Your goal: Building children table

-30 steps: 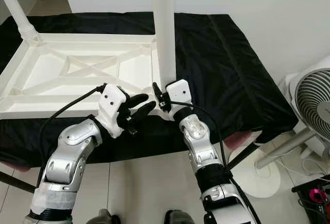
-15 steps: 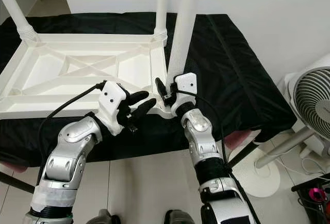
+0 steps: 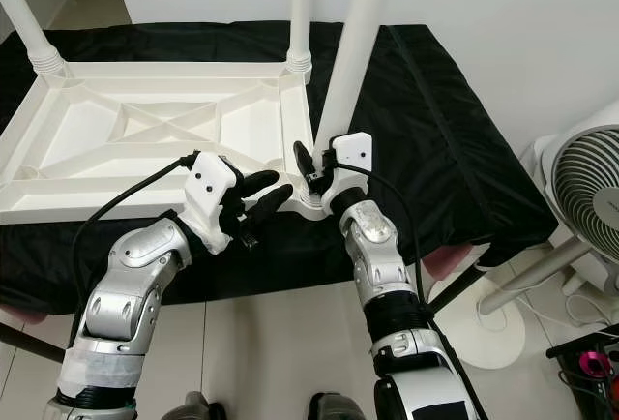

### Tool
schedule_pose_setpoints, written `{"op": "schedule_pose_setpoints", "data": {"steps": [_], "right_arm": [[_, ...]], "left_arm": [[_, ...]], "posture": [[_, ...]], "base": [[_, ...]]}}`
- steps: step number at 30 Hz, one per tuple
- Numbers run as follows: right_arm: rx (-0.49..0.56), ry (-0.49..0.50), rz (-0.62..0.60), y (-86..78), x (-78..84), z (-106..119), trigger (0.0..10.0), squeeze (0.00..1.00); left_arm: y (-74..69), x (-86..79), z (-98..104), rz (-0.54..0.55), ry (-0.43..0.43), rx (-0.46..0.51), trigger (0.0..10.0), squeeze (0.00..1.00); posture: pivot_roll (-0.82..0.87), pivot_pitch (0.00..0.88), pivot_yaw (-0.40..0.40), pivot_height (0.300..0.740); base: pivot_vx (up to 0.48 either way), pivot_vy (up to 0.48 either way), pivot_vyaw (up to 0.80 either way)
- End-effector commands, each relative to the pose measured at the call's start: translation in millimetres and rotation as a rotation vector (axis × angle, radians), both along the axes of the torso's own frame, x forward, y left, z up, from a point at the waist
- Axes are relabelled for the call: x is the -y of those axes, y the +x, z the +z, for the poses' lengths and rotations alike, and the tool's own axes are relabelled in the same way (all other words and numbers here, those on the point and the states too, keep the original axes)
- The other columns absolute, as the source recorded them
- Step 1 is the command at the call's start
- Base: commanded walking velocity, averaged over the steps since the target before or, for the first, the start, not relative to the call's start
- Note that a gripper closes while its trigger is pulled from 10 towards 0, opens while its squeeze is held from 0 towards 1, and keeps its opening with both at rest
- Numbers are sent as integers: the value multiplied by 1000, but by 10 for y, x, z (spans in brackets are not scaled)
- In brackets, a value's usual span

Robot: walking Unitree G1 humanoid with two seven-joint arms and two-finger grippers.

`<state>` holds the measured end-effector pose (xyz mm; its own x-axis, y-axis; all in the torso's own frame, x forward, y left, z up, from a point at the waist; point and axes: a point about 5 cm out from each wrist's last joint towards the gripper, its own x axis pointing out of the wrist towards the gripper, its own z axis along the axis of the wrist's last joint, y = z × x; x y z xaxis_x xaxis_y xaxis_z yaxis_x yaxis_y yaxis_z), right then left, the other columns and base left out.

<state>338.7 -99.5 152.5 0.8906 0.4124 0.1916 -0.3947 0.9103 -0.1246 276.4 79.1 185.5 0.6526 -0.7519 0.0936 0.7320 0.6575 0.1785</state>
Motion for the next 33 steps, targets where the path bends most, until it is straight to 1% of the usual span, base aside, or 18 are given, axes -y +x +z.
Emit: {"op": "schedule_pose_setpoints", "data": {"steps": [1, 4, 7, 12, 13, 14, 15, 16, 18, 19, 21, 25, 26, 27, 28, 30, 33], "right_arm": [[-122, -91, -8, -83, -1, -347, 10000, 0], [-126, -87, -3, -96, -11, -363, 10000, 0], [-136, -60, -8, -103, -9, -365, 10000, 0], [-119, -38, -8, -104, 1, -322, 10000, 0], [-106, -23, -7, -98, 9, -276, 10000, 0], [-80, -15, -3, -87, 25, -187, 10000, 0], [-62, -12, 1, -81, 35, -125, 10000, 0], [-46, -11, 5, -73, 51, -55, 10000, 0], [-46, -11, 5, -73, 51, -55, 10000, 0], [-26, -6, 13, -63, 77, 37, 10000, 0], [11, -8, 44, -51, 116, 201, 10000, 0], [33, -25, 86, -52, 121, 303, 10000, 0], [40, -23, 101, -52, 116, 340, 10000, 0], [46, -22, 117, -51, 106, 376, 10000, 0], [48, -21, 127, -52, 99, 400, 10000, 0], [48, -21, 127, -52, 99, 400, 10000, 0], [48, -37, 196, -74, 64, 465, 10000, 0]], "left_arm": [[47, -38, 7, 125, -35, -5, 10000, 0], [50, -32, 9, 124, -36, -5, 10000, 0], [51, -23, 8, 119, -37, -5, 10000, 0], [53, -16, 11, 115, -41, -6, 10000, 0], [53, -16, 16, 110, -45, -5, 10000, 0], [61, -23, 28, 99, -52, -8, 10000, 737], [66, -29, 36, 91, -57, -10, 10000, 737], [73, -42, 51, 79, -68, -14, 10000, 1000], [73, -42, 51, 79, -68, -14, 10000, 1000], [86, -69, 82, 68, -75, -6, 10000, 1000], [153, -143, 151, 79, -76, 22, 10000, 1000], [233, -200, 225, 109, -66, 55, 10000, 1000], [255, -206, 260, 106, -70, 59, 10000, 902], [262, -196, 314, 79, -86, 57, 10000, 0], [263, -187, 351, 57, -97, 54, 10000, 0], [263, -187, 351, 57, -97, 54, 10000, 0], [193, -91, 515, -84, -165, 37, 10000, 0]], "posture": [[-22, 85, 18, 740], [-25, 85, 19, 740], [-25, 86, 18, 740], [-29, 86, 19, 740], [-29, 86, 19, 740], [-25, 83, 11, 740], [-25, 83, 11, 740], [-26, 81, 7, 740], [-26, 81, 7, 740], [-28, 79, 5, 740], [-31, 76, 1, 740], [-35, 72, -2, 740], [-35, 67, -5, 740], [-37, 61, -8, 740], [-37, 61, -8, 740], [-37, 61, -8, 740], [-32, 48, -13, 740]], "base": [[0, 0, 0], [0, 0, 0], [0, 0, 0], [0, 0, 0], [0, 0, 0], [0, 0, 0], [0, 0, 0], [0, 0, 0], [0, 0, 0], [0, 0, 0], [0, 0, 0], [0, 0, 0], [0, 0, 0], [0, 0, 0], [0, 0, 0], [0, 0, 0], [0, 0, 0]]}}
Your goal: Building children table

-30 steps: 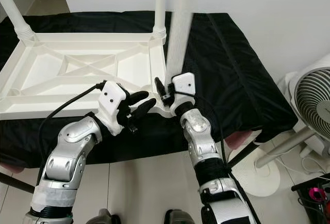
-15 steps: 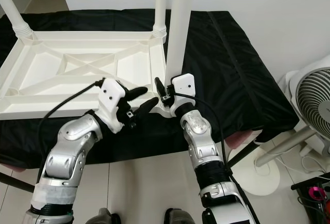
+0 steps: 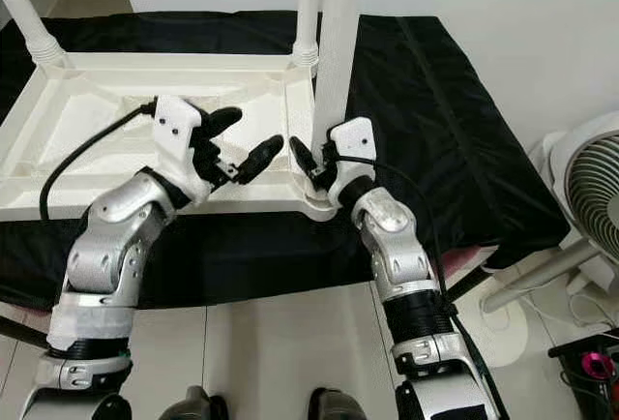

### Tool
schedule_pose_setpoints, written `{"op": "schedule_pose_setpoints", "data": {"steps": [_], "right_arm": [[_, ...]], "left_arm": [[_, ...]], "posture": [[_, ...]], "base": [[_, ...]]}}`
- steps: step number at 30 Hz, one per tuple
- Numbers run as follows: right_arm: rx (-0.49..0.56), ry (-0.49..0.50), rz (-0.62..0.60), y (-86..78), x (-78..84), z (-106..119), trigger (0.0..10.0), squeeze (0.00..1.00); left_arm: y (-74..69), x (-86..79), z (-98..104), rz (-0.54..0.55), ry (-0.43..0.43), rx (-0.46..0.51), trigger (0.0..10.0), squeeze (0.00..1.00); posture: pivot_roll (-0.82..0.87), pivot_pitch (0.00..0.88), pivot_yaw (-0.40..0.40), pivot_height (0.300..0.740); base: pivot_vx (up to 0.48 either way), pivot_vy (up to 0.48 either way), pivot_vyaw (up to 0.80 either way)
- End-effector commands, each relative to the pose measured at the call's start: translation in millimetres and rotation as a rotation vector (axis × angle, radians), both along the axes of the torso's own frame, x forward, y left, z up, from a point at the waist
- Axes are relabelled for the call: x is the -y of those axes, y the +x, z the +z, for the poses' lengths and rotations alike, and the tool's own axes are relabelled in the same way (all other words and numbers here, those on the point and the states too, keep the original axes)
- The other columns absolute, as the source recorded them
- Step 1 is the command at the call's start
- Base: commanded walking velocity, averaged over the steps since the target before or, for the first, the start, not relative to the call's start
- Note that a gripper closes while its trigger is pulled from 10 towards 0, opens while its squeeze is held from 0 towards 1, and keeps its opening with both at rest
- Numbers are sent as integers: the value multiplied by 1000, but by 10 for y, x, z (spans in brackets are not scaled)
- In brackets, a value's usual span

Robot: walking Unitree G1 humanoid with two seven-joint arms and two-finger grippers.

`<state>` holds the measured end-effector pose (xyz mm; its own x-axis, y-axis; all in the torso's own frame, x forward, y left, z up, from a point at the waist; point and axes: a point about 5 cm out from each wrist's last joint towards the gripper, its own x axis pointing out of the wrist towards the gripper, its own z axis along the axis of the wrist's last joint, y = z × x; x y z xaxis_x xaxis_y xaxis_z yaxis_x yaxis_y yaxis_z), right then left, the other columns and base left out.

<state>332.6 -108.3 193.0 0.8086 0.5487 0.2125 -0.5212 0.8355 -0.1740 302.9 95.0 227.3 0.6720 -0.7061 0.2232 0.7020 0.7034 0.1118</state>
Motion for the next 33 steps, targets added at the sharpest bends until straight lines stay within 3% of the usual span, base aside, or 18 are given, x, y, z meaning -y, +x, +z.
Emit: {"op": "schedule_pose_setpoints", "data": {"steps": [1, 7, 14, 20, 33], "right_arm": [[4, -4, 44, -14, -23, 60, 10000, 0], [-24, -67, 163, -59, -21, 100, 10000, 0], [-61, -117, 221, -105, 15, 57, 10000, 0], [-130, -221, 358, -247, 43, -27, 10000, 0], [-218, -314, 492, -428, 57, -150, 10000, 0]], "left_arm": [[-71, 67, 97, -120, -22, 6, 10000, 0], [-235, 204, 272, -404, -106, -17, 10000, 0], [-243, 228, 293, -453, -73, -9, 10000, 0], [-243, 285, 379, -513, -47, 4, 10000, 0], [-330, 280, 534, -641, -123, -15, 10000, 0]], "posture": [[-32, 48, -13, 740], [-30, 27, -17, 740], [-30, 27, -17, 740], [-48, 6, -6, 740], [-46, 7, -1, 740]], "base": [[0, 0, 0], [0, 0, 0], [0, 0, 0], [0, 0, 0], [0, 0, 0]]}}
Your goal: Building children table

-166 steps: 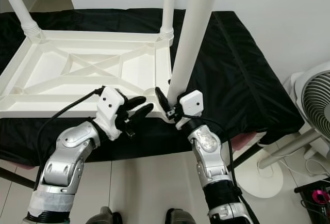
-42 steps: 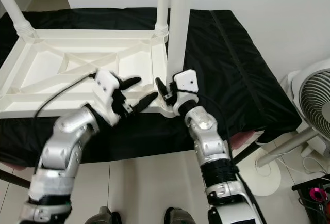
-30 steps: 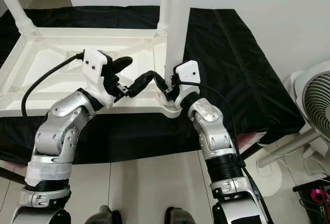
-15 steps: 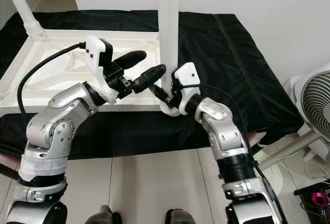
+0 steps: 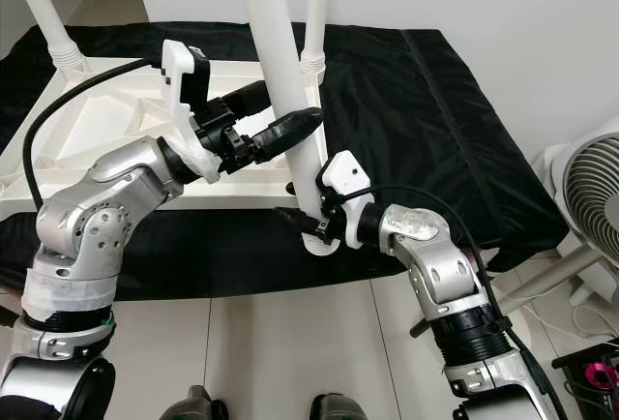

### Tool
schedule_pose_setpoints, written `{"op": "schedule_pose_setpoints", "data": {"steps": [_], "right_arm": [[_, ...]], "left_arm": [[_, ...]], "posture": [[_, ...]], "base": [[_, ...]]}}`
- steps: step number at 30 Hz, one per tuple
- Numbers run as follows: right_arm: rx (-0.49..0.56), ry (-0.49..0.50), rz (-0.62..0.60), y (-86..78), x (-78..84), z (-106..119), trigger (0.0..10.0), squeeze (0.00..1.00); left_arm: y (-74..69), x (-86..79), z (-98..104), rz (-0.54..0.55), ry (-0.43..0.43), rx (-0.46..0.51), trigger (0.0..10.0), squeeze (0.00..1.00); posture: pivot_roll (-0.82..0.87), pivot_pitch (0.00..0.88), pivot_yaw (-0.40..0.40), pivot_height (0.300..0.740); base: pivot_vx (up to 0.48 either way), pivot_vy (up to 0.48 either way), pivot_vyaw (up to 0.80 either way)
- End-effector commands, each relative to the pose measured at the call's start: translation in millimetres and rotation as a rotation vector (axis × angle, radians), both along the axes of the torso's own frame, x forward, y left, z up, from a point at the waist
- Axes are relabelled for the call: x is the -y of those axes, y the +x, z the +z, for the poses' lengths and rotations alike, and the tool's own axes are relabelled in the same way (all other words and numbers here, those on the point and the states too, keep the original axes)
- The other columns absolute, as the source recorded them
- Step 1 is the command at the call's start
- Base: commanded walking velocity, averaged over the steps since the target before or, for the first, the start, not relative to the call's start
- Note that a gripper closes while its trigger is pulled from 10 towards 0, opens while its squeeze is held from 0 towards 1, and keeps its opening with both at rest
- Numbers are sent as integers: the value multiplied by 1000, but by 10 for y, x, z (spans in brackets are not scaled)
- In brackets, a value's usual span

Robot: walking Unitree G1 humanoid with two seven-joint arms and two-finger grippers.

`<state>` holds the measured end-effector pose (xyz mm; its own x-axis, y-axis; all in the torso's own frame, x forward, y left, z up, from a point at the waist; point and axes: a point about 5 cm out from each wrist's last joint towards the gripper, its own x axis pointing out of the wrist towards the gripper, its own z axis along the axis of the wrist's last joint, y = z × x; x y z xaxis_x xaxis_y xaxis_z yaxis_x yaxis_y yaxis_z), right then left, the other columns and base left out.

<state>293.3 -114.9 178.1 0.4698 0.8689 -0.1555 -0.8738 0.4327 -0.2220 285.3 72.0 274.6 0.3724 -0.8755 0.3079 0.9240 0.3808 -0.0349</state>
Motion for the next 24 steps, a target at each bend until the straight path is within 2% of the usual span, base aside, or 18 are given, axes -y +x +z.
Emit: {"op": "schedule_pose_setpoints", "data": {"steps": [1, 5, 6, 7, 9, 10, 23, 24], "right_arm": [[-6, -7, 20, -36, -10, -5, 10000, 0], [-7, -12, 20, -37, -11, -6, 10000, 0], [-17, -12, 22, -43, -14, -11, 10000, 0], [-22, -12, 23, -47, -15, -12, 10000, 0], [-24, -12, 24, -49, -15, -12, 10000, 0], [-25, -14, 23, -49, -13, -11, 10000, 0], [-38, -6, 24, -60, -13, -2, 10000, 0], [-36, -3, 22, -59, -20, 2, 10000, 0]], "left_arm": [[-174, 52, 78, -263, -3, 79, 10000, 0], [-193, 53, 94, -285, -9, 80, 10000, 0], [-239, 52, 75, -348, 4, 61, 4627, 0], [-259, 49, 69, -373, 6, 55, 2824, 0], [-272, 48, 67, -387, 7, 51, 2824, 0], [-273, 48, 64, -392, 7, 42, 118, 0], [-265, 45, 68, -393, 51, 42, 0, 0], [-251, 52, 65, -374, 72, 47, 2980, 0]], "posture": [[-44, 9, -1, 740], [-44, 9, -1, 740], [-43, 19, 0, 740], [-43, 19, 0, 740], [-43, 19, 0, 740], [-45, 22, 2, 740], [-51, 36, 17, 740], [-51, 37, 18, 740]], "base": [[0, 0, 0], [0, 0, 0], [0, 0, 0], [0, 0, 0], [0, 0, 0], [0, 0, 0], [0, 0, 0], [0, 0, 0]]}}
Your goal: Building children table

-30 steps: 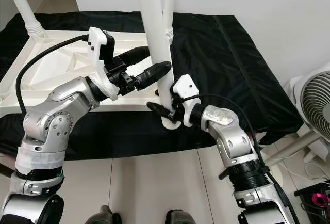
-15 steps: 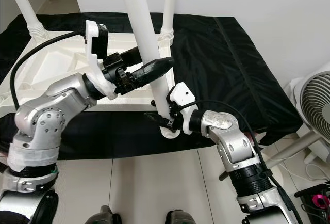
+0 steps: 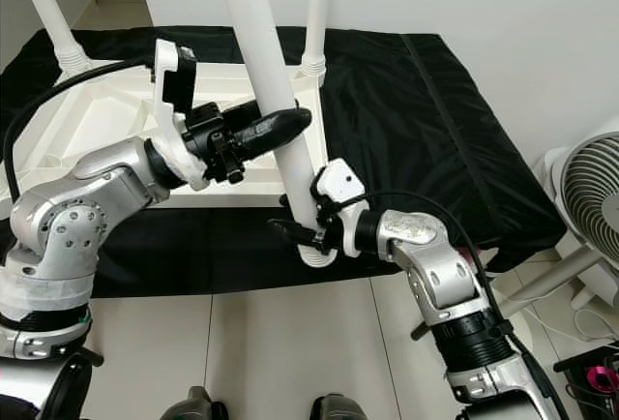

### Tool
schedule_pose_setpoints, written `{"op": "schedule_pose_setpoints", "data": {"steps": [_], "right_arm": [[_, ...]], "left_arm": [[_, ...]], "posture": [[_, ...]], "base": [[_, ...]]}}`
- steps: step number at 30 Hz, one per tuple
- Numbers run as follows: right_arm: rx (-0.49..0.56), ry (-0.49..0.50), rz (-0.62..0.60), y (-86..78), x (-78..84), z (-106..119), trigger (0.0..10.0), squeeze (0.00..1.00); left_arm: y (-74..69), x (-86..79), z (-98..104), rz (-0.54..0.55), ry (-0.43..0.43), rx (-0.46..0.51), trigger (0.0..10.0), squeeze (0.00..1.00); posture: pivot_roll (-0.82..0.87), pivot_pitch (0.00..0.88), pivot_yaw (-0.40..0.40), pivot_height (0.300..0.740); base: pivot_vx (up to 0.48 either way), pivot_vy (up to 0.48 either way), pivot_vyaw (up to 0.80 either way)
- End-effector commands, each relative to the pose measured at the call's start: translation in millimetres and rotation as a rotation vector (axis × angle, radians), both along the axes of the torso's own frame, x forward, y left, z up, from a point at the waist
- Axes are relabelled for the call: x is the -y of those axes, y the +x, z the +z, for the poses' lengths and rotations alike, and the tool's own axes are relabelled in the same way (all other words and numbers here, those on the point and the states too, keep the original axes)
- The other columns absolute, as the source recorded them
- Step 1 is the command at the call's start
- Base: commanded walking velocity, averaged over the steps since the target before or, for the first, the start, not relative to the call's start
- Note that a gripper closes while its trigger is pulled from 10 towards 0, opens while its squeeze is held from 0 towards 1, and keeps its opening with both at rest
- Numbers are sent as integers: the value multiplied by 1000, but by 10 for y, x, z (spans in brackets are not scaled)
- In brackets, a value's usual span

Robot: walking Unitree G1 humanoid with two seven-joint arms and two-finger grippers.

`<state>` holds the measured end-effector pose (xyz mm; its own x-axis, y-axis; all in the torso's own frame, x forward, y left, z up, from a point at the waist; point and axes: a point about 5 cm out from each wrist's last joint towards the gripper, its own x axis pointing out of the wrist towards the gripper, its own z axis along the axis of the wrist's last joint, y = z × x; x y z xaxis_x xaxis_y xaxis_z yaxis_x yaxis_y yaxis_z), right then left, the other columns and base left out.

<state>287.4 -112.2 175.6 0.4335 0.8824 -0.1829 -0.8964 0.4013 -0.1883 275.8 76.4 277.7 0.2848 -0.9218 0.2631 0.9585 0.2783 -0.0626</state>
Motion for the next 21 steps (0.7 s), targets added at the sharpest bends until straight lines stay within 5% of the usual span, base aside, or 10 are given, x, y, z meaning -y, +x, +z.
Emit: {"op": "schedule_pose_setpoints", "data": {"steps": [1, 2, 3, 4, 5, 6, 11, 19, 20, 21], "right_arm": [[6, 7, -12, 0, 7, 26, 10000, 0], [6, 7, -12, 0, 7, 26, 10000, 0], [10, 14, -21, 6, 2, 34, 10000, 0], [15, 27, -42, 28, 3, 44, 10000, 529], [15, 27, -42, 28, 3, 44, 10000, 529], [24, 45, -71, 60, 7, 64, 10000, 1000], [59, 82, -148, 139, 21, 118, 10000, 1000], [114, 145, -278, 271, 22, 217, 10000, 1000], [128, 178, -328, 311, 7, 248, 10000, 0], [132, 194, -348, 325, 1, 260, 10000, 0]], "left_arm": [[-155, 96, 34, -266, 27, 85, 2980, 0], [-155, 96, 34, -266, 27, 85, 2980, 0], [-116, 109, 35, -216, 54, 93, 10000, 0], [-61, 121, 42, -156, 72, 86, 10000, 0], [-61, 121, 42, -156, 72, 86, 10000, 0], [18, 132, 53, -84, 88, 59, 10000, 0], [231, 154, 72, 119, 178, 3, 10000, 0], [434, 109, 310, 236, 99, -85, 10000, 0], [504, 86, 432, 299, 59, -102, 10000, 0], [528, 79, 474, 323, 48, -108, 10000, 0]], "posture": [[-51, 37, 18, 740], [-51, 37, 18, 740], [-51, 38, 18, 740], [-50, 39, 18, 740], [-50, 39, 18, 740], [-50, 41, 17, 740], [-50, 41, 16, 740], [-49, 40, 14, 740], [-50, 41, 13, 740], [-50, 41, 13, 740]], "base": [[0, 0, 0], [0, 0, 0], [0, 0, 0], [0, 0, 0], [0, 0, 0], [0, 0, 0], [0, 0, 0], [0, 0, 0], [0, 0, 0], [0, 0, 0]]}}
